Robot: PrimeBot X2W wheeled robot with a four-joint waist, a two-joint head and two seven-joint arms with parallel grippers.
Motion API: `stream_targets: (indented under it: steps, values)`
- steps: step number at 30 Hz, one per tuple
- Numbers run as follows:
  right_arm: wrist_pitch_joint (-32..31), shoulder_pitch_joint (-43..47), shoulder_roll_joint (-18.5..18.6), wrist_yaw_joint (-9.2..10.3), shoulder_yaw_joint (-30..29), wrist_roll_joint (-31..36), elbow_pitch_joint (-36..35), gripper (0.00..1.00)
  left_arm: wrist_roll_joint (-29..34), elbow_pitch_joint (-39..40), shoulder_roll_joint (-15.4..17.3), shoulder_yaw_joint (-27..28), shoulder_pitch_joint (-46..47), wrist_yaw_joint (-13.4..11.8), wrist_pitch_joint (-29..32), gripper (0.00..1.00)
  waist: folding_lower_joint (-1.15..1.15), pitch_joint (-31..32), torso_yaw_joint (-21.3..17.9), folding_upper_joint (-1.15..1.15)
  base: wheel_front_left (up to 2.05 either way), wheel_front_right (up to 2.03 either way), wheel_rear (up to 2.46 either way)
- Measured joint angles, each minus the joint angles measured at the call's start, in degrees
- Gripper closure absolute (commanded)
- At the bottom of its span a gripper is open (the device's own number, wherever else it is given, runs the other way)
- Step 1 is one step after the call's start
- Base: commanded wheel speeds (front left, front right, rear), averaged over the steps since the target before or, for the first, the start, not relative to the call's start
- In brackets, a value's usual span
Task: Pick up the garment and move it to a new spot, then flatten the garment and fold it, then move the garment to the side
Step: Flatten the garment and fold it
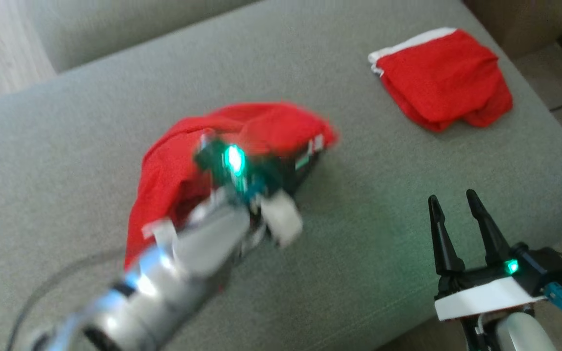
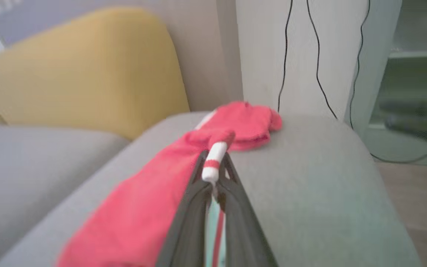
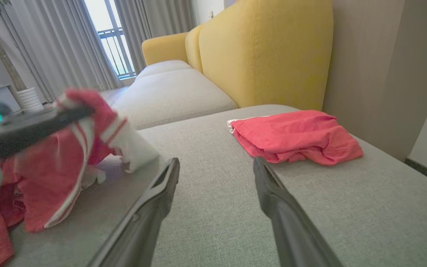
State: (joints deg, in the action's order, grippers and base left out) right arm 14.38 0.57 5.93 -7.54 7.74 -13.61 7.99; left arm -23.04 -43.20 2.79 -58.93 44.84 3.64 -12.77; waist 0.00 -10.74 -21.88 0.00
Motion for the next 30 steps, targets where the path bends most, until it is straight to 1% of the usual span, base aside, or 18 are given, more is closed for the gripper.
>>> stream_targets:
  steps: [5, 10, 14, 17, 20, 23, 26, 29, 30]
  values:
    - [0.0, 1.0, 0.0, 0.00, 0.3, 0.0, 0.3, 0.00, -1.4, 0.9, 0.0, 4.3, 12.2, 0.4, -0.6, 1.00, -0.01, 4.6, 0.0, 0.00, 0.00, 0.00, 0.00]
    - [0.0, 4.2, 0.4, 0.00, 0.5, 0.0, 0.9, 0.00, -1.9, -1.0, 1.2, 9.6, 23.0, 0.4, -1.0, 1.00, -0.01, 8.8, -0.3, 0.00, 0.00, 0.00, 0.00]
    - [0.0, 6.2, 0.5, 0.00, -1.3, 0.1, 0.5, 0.00, -3.3, -1.1, 2.4, 13.3, 29.3, 0.3, -1.5, 1.00, -0.02, 11.2, 0.3, 0.00, 0.00, 0.00, 0.00]
    - [0.0, 7.5, 0.5, 0.00, -2.4, 0.1, 0.1, 0.00, -4.7, -0.8, 2.7, 14.7, 30.1, 0.3, -1.9, 1.00, -0.02, 11.8, 1.9, 0.00, 0.00, 0.00, 0.00]
    - [0.0, 7.9, 0.4, 0.00, -2.7, 0.1, -0.1, 0.00, -7.7, -0.6, 3.5, 15.4, 24.8, 0.4, -1.7, 1.00, -0.01, 11.9, 3.9, 0.00, 0.00, 0.00, 0.00]
    - [0.0, 8.0, 0.3, 0.00, -2.8, 0.1, -0.5, 0.00, -11.6, -0.1, 5.2, 16.5, 13.4, -0.3, -0.8, 1.00, 0.00, 11.6, 5.9, 0.00, 0.00, 0.00, 0.00]
    - [0.0, 8.1, 0.3, 0.00, -3.1, 0.1, -1.0, 0.00, -15.7, 1.7, 7.2, 17.6, -1.0, -2.3, -0.6, 1.00, 0.00, 11.0, 7.9, 0.00, 0.00, 0.00, 0.00]
    - [0.0, 8.1, 0.3, 0.00, -3.7, 0.6, -1.3, 0.00, -18.9, 4.9, 9.2, 19.7, -14.3, -5.0, -0.7, 1.00, 0.00, 10.1, 9.7, 0.00, 0.00, 0.00, 0.00]
    - [0.0, 8.1, 0.4, 0.00, -4.3, 0.6, -1.6, 0.00, -19.7, 7.7, 10.5, 21.1, -21.4, -6.9, -1.0, 1.00, 0.00, 9.5, 11.0, 0.00, 0.00, 0.00, 0.00]
